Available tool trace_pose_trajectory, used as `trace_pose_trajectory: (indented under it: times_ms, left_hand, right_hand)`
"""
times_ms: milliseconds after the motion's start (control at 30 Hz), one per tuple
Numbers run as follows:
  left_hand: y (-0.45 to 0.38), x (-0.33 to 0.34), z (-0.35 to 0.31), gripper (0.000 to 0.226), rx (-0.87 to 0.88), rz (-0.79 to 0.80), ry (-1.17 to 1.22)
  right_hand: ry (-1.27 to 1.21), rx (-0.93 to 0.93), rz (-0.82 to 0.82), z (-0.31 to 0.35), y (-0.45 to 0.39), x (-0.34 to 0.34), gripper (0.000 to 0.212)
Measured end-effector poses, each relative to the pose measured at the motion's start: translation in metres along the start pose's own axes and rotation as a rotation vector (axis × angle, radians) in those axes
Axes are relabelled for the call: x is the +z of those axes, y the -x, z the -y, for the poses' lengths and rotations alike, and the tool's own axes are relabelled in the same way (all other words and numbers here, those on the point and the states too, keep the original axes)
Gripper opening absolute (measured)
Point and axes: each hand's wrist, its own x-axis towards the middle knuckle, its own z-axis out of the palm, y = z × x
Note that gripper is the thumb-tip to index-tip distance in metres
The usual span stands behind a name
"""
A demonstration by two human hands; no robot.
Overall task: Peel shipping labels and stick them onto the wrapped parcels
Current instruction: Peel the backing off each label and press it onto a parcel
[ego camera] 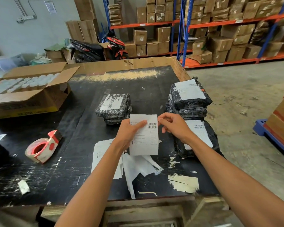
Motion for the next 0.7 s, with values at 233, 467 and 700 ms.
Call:
trace_pose_trajectory:
  times_ms: [233, 467, 700]
  left_hand:
    - [0.0025, -0.0031, -0.0029, 0.018, 0.018, 0.019, -0.053]
    - [0.0038, -0.0026, -0.0039, 0.021, -0.006, 0.045, -0.009]
    - [0.0048, -0.0031, -0.0065, 0.03, -0.084, 0.134, 0.152]
  right_hand:
    - [0.085, -0.024, 0.01, -0.001, 0.0003, 0.0011, 0.013]
    - [-0.072, -0.002, 0.063, 0.0004, 0.0025, 0.0017, 0.016]
    - [-0.272, 0.007, 0.166, 0.0052, 0.0006, 0.0028, 0.019]
